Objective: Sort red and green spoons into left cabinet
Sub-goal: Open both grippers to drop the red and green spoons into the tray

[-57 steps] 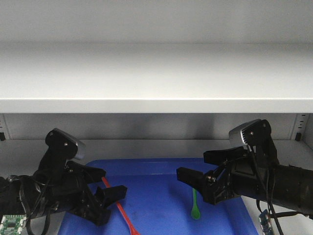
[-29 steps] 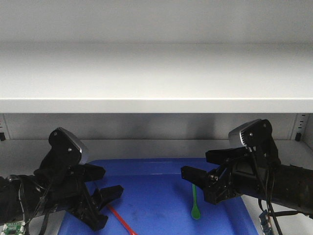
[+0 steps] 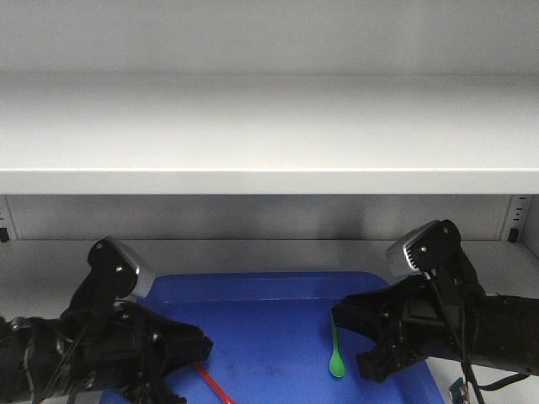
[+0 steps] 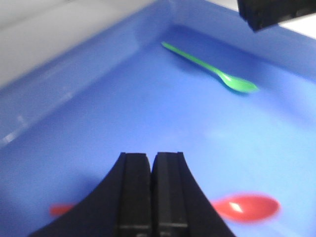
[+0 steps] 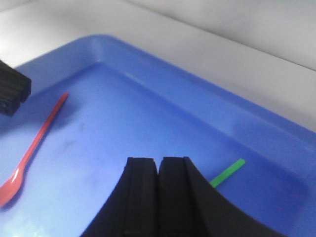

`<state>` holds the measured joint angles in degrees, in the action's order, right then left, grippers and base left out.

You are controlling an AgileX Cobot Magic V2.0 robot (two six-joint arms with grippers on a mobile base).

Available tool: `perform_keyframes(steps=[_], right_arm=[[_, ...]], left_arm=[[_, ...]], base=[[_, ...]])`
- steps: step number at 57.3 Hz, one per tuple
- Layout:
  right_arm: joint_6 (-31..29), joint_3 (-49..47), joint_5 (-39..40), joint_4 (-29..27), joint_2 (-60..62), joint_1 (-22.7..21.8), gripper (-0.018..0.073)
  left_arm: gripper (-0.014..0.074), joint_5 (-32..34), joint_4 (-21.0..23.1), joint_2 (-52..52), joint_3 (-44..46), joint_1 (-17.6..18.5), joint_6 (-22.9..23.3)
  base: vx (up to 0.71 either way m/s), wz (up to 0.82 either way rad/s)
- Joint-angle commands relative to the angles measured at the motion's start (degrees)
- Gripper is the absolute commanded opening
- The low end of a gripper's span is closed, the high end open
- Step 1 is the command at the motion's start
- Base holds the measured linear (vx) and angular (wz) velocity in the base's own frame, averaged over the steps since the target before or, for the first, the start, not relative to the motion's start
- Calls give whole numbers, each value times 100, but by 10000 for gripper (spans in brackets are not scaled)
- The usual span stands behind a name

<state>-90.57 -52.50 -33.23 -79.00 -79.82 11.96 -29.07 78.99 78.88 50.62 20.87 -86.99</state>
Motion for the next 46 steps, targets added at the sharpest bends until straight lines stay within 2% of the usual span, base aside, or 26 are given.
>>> perform_keyframes(steps=[1,10,20,29,46], right_arm=[[286,-217,-46,72,418,-9,-3],[570,-65,74,306,853,-9,-3],[536,800,595,225,1507,-9,-3],[518,1391,871,226,2248,-9,-3],[533,1720,732,230,3141,-9,-3]], left_arm=[[-2,227,220,-496,-108,28,69],[-1,589,220,-1151,-736,28,69],[-1,747,227,-1999,-1400,28,81],[-1,792,635,-2937,-1991,28,147],[-1,1215,725,-4043,-2404,28,142]], base=[[0,0],[0,0],[0,0],[0,0],[0,0]])
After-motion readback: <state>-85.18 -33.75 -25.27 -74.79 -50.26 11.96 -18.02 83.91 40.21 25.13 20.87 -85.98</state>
